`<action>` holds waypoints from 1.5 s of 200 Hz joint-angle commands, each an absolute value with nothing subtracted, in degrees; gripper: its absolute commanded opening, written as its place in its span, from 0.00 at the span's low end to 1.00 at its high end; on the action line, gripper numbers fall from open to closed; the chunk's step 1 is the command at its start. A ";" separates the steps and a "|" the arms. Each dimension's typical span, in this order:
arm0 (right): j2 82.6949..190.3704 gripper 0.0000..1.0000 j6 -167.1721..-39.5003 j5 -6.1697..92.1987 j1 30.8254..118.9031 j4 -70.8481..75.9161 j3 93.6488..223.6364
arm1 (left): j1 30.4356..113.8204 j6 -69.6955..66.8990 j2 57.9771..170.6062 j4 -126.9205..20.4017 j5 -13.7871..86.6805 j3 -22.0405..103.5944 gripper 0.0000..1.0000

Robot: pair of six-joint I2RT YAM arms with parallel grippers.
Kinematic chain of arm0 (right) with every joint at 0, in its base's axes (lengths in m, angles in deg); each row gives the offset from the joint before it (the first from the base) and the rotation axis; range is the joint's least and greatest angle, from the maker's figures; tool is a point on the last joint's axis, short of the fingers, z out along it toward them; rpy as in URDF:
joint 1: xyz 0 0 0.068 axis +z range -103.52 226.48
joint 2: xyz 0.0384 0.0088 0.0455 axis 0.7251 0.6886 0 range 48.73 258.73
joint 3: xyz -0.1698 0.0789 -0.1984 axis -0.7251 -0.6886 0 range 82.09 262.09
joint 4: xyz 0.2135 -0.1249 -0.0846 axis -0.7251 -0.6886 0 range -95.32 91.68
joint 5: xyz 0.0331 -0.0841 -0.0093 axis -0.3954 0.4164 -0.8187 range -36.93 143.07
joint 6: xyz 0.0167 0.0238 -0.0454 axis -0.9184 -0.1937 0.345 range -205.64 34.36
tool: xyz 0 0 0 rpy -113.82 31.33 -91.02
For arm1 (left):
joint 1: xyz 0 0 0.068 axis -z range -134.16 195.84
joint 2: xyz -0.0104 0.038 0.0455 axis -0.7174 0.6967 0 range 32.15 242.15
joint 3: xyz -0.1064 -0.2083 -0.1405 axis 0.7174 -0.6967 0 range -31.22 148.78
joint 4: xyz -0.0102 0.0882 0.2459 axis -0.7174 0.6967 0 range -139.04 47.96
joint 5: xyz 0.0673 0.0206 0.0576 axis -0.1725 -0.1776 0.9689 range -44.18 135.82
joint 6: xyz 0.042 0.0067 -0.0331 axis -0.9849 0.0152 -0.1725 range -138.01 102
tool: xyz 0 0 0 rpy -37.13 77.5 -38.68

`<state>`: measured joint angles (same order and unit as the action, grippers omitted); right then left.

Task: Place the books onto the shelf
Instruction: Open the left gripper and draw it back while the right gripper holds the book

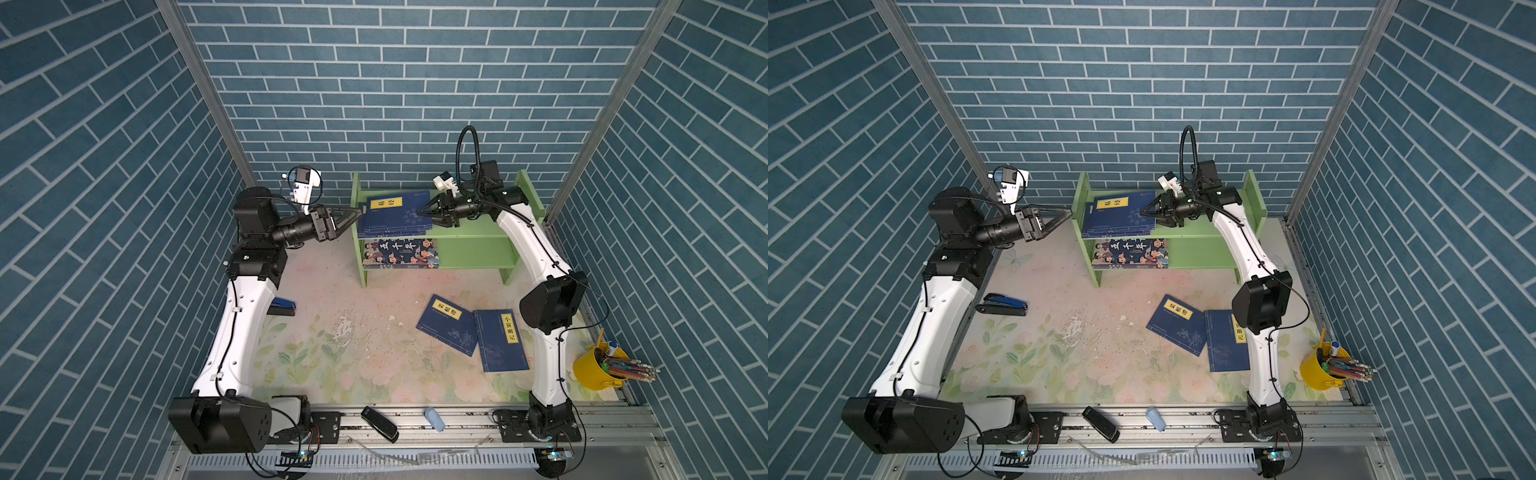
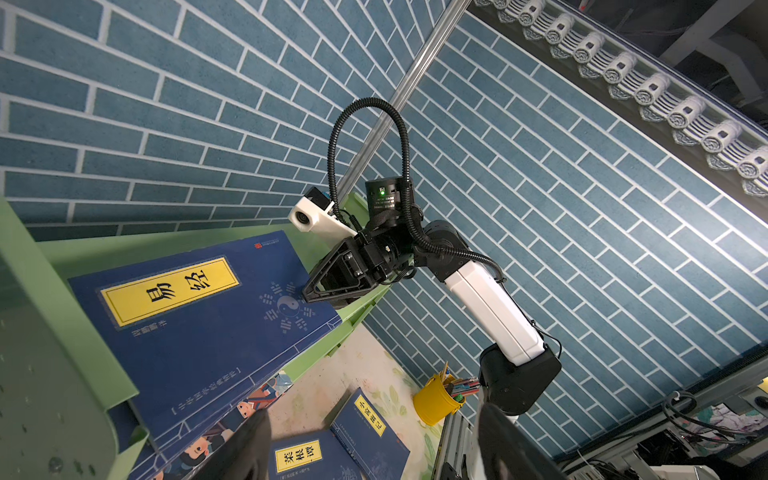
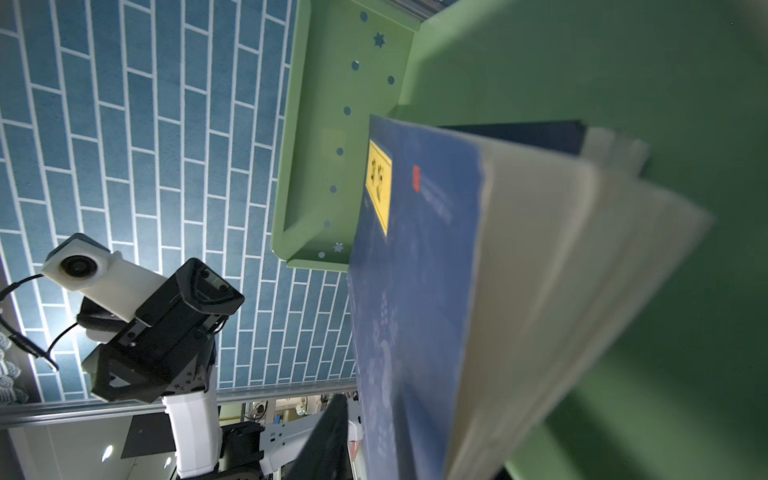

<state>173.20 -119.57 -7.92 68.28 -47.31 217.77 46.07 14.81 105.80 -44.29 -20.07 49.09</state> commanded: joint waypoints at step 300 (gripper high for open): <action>171.41 0.22 -110.55 19.23 71.68 -50.61 223.70 | 45.93 10.46 104.22 -42.68 -19.17 46.90 0.82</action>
